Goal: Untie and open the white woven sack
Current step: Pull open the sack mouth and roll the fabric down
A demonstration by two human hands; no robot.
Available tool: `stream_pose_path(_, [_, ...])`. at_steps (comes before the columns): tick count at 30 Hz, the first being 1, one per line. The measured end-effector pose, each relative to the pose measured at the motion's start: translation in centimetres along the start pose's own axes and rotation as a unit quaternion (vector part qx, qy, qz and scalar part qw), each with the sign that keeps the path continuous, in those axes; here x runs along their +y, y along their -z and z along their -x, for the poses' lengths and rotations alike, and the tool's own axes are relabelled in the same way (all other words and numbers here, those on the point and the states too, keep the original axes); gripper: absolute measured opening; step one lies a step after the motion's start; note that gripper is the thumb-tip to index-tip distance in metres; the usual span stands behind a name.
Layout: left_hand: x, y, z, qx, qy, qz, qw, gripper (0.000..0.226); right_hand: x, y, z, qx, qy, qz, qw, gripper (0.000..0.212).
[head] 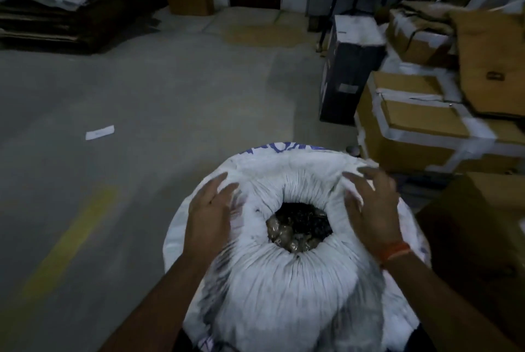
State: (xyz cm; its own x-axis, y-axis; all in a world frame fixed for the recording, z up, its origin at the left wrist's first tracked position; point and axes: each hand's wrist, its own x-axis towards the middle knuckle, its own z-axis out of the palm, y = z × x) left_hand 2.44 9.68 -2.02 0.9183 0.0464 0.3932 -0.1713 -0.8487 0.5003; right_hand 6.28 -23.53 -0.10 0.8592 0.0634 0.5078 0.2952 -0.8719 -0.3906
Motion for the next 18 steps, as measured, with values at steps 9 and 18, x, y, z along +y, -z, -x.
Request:
stream_pose_path(9, [1.6, 2.3, 11.1, -0.23, -0.213, -0.079, 0.946, 0.108, -6.0, 3.5, 14.7, -0.228, 0.217, 0.037, 0.949, 0.074])
stream_pose_path(18, [1.4, 1.4, 13.5, -0.366, -0.221, -0.253, 0.868, 0.154, -5.9, 1.7, 17.5, -0.418, 0.213, 0.164, 0.868, 0.134])
